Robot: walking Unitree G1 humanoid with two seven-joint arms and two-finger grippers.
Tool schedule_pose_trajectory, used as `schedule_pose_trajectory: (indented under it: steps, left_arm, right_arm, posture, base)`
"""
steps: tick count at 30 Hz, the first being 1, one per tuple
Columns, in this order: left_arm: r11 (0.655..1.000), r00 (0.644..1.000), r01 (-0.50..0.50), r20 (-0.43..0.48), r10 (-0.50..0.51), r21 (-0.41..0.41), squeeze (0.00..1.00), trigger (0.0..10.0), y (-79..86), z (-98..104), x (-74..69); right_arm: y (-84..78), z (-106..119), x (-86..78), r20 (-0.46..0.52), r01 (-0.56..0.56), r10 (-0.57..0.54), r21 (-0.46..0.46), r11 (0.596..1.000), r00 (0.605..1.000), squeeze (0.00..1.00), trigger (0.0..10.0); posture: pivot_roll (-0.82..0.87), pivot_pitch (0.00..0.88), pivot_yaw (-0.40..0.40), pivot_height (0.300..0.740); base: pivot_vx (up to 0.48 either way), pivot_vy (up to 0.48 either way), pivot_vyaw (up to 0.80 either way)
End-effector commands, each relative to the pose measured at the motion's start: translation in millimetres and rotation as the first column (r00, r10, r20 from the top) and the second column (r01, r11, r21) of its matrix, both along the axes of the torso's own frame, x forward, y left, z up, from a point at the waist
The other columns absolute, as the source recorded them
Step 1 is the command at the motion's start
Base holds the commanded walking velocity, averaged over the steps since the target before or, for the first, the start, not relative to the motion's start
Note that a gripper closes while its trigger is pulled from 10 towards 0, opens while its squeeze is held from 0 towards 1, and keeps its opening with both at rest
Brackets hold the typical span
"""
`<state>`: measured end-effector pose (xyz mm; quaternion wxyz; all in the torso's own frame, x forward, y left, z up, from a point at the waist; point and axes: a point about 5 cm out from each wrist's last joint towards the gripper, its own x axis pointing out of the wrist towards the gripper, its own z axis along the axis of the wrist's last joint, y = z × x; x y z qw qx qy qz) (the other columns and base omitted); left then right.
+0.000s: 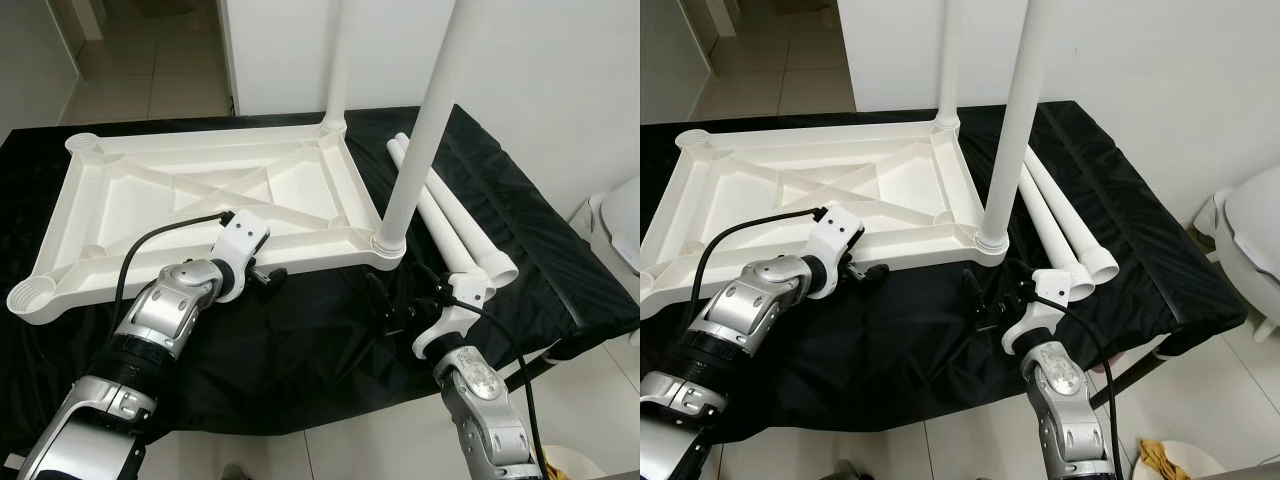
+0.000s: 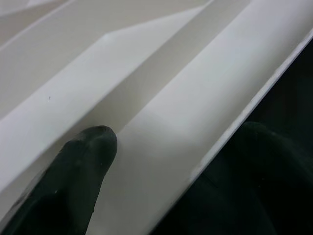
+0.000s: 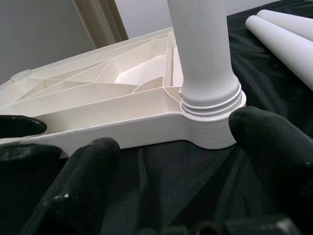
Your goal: Building children table
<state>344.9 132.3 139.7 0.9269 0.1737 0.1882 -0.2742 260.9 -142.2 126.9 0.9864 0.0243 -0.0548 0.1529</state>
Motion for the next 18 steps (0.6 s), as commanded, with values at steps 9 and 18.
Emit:
schedule_pose_trajectory:
  steps: [9,18]
  left_arm:
    - [0.994,0.993,-0.012,-0.112,0.024,0.106,0.00,9.2,10.7,-20.9,-3.5]
    - [0.995,0.991,-0.053,-0.118,0.063,0.090,0.00,0.0,14.4,-17.2,0.6]
  right_arm:
    - [-1.8,0.6,0.2,-0.014,-0.003,0.003,-0.005,1.000,1.000,0.00,10.0]
    - [-4.5,0.9,1.7,-0.017,0.008,-0.008,-0.012,1.000,1.000,0.00,10.0]
  posture:
    - [-0.08,0.047,0.024,0.740]
    - [-0.09,0.053,0.028,0.740]
  base:
    - [0.000,0.000,0.00]
    - [0.000,0.000,0.00]
